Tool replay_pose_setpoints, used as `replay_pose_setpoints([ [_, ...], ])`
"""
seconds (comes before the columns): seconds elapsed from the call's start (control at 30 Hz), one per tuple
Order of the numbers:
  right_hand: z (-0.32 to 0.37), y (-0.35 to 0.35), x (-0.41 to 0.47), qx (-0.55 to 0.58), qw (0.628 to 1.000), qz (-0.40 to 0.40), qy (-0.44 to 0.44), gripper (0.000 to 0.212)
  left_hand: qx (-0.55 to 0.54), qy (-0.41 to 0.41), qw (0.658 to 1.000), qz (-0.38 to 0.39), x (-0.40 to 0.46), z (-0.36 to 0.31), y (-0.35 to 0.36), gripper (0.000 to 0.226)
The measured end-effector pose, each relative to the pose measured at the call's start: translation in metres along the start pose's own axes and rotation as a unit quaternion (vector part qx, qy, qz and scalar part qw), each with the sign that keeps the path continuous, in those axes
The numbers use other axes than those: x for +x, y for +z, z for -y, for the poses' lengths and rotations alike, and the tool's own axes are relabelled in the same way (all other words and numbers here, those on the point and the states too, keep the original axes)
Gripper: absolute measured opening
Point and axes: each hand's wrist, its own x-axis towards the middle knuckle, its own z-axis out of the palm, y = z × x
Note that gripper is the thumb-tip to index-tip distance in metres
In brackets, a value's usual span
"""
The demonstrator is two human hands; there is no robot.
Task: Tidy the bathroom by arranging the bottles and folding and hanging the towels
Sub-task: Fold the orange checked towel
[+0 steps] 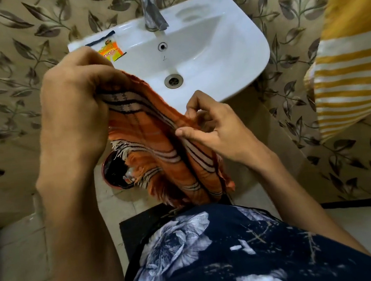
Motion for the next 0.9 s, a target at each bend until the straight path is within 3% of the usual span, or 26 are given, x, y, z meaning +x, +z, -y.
replay_pose_setpoints([
  [0.1,0.001,0.003,-0.001,-0.032,0.999,-0.006,-0.024,0.016,-0.029,0.035,0.999,-0.002,0.001,-0.008,0.0,0.029],
  [0.27,0.008,0.011,0.0,-0.008,0.996,-0.083,-0.024,0.024,-0.019,0.105,0.994,-0.018,0.001,-0.022,0.003,0.027],
  [0.53,0.008,0.009,-0.001,0.009,0.99,-0.135,0.03,0.028,-0.043,0.083,0.995,-0.037,0.005,-0.026,0.003,0.027],
  [0.73,0.012,0.02,-0.001,-0.066,0.996,-0.055,-0.033,0.013,-0.049,0.065,0.995,-0.054,0.008,-0.029,0.003,0.035],
  [0.9,0.007,0.028,-0.001,-0.093,0.994,-0.051,0.022,0.021,-0.048,0.058,0.996,-0.051,0.008,-0.029,0.002,0.036],
])
